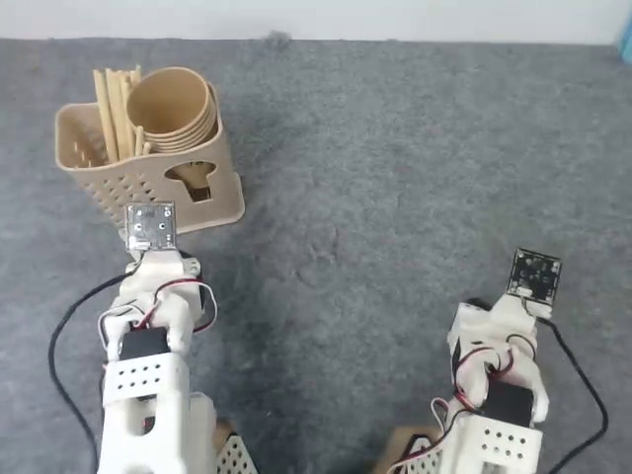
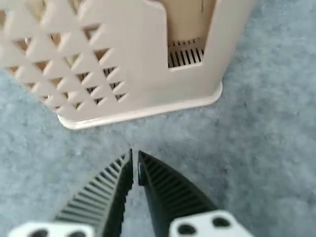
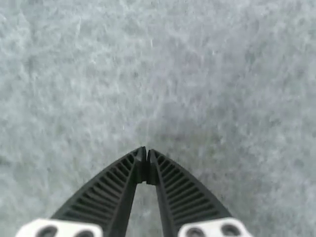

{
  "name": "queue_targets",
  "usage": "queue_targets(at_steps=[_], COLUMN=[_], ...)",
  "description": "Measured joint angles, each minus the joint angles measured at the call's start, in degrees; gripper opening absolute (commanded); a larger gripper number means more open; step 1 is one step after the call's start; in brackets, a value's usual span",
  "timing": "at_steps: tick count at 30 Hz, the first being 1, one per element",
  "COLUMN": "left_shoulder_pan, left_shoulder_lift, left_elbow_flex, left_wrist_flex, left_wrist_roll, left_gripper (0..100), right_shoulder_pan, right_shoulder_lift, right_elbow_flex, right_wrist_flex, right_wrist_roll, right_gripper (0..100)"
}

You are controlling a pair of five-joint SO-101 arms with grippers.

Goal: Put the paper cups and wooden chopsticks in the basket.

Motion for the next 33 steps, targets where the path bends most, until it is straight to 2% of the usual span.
queue_targets(at_steps=[11,18,21,28,33], left_shoulder_pan=[6.2,7.6,9.9,12.0,11.9], left_shoulder_lift=[-1.4,-17.3,-26.6,-45.5,-45.5], left_elbow_flex=[0.2,-1.1,2.8,10.6,11.2], left_wrist_flex=[0.7,15.7,20.3,25.8,29.7], left_wrist_roll=[-2.5,-2.5,-2.5,-2.5,-2.5], left_gripper=[1,1,1,1,1], right_shoulder_pan=[0.0,0.0,0.0,0.0,0.0], right_shoulder_lift=[0.0,0.0,0.0,0.0,0.0], right_elbow_flex=[0.0,0.0,0.0,0.0,0.0], right_wrist_flex=[6.6,6.6,6.6,6.6,6.6], right_wrist_roll=[0.0,0.0,0.0,0.0,0.0], right_gripper=[0.8,0.8,0.8,0.8,0.8])
